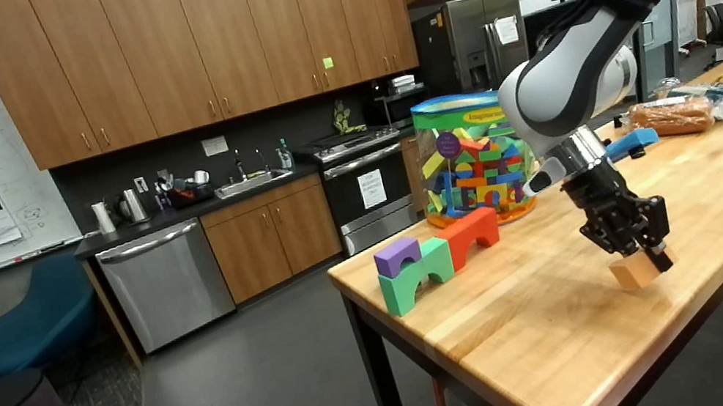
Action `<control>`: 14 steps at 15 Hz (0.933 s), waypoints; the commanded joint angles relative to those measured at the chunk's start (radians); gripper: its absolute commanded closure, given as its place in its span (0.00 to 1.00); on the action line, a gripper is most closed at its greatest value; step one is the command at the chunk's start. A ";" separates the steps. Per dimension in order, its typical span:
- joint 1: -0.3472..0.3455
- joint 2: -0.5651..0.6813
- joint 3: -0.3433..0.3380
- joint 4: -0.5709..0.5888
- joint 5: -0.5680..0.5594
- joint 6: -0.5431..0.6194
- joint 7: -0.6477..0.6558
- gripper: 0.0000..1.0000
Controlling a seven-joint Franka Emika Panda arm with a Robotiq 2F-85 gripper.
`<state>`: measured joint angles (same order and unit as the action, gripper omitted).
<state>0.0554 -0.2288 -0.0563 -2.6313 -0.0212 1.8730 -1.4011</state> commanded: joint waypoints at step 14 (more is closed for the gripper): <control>-0.019 0.040 -0.006 -0.012 -0.022 -0.024 0.017 0.62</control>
<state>0.0496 -0.2058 -0.0645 -2.6524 -0.0249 1.8406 -1.4006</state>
